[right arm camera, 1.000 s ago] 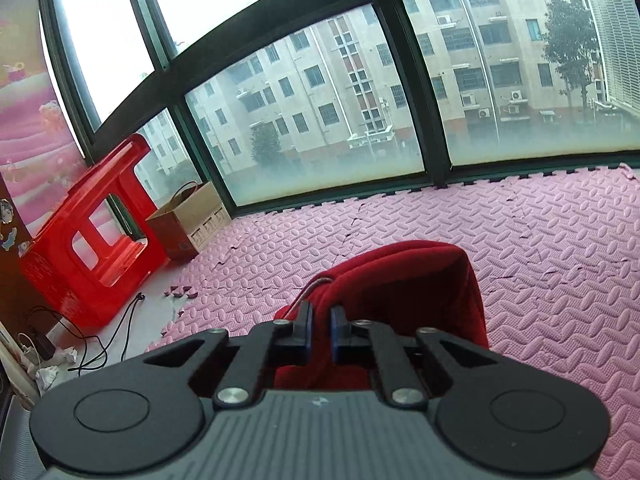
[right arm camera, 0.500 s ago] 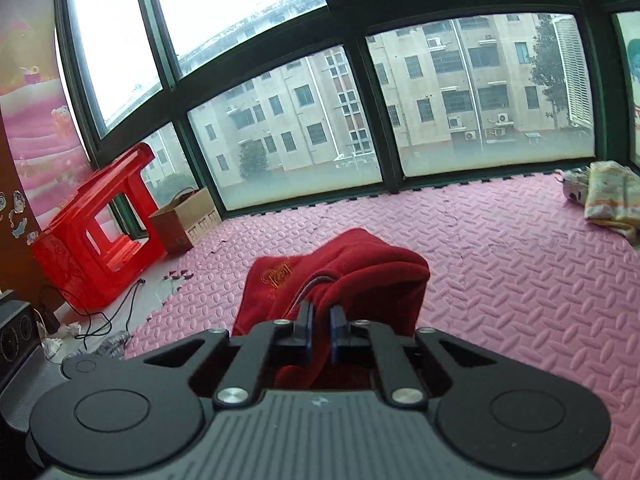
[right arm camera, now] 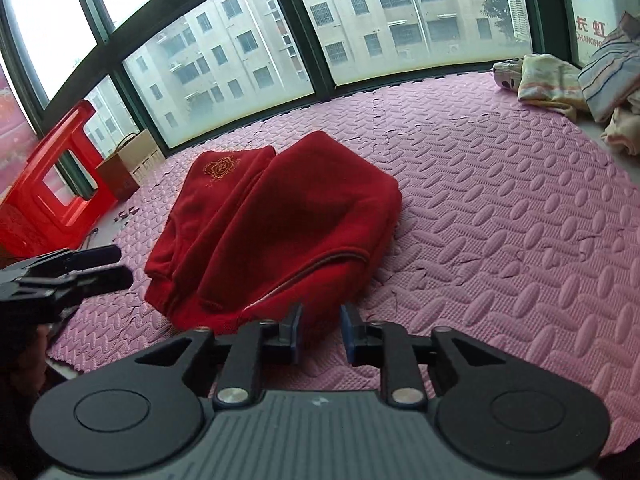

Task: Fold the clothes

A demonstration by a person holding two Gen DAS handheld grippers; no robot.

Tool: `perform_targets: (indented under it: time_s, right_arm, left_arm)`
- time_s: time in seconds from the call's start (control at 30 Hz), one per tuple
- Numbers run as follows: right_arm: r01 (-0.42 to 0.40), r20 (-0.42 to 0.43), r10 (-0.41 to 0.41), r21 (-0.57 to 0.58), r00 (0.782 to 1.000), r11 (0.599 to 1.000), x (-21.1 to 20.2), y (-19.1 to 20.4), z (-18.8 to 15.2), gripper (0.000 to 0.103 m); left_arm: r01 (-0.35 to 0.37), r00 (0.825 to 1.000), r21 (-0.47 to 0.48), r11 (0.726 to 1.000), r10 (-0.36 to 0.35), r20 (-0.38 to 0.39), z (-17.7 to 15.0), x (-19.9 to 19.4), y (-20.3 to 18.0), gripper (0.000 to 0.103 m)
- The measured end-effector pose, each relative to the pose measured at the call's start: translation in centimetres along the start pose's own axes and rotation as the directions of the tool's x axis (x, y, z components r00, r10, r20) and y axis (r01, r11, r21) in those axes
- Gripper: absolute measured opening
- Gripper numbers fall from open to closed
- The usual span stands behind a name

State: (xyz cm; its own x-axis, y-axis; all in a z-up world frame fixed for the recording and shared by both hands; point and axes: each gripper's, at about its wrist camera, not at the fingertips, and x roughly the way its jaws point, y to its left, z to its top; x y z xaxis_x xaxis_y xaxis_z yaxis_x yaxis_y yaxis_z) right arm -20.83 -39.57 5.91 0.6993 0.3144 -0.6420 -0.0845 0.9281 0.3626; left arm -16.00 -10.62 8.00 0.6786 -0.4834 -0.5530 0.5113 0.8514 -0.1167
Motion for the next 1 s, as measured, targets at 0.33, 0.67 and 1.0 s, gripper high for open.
perform_targets:
  time_s: [0.33, 0.67, 1.0]
  right_arm:
    - [-0.14, -0.059, 0.147, 0.105, 0.987, 0.985, 2.8, 0.9, -1.3, 0.039]
    - [-0.179, -0.004, 0.179, 0.032, 0.984, 0.983, 0.7, 2.0, -0.7, 0.008]
    - [-0.256, -0.121, 0.239, -0.148, 0.963, 0.955, -4.6, 4.2, -2.7, 0.009]
  left_arm:
    - [-0.035, 0.994, -0.26, 0.965, 0.006, -0.11, 0.0, 4.9, 5.6, 0.068]
    - [0.062, 0.991, -0.272, 0.96, -0.092, -0.101, 0.9, 2.8, 5.3, 0.012]
    - [0.164, 0.958, -0.252, 0.954, -0.215, -0.189, -2.5, -3.9, 3.2, 0.011]
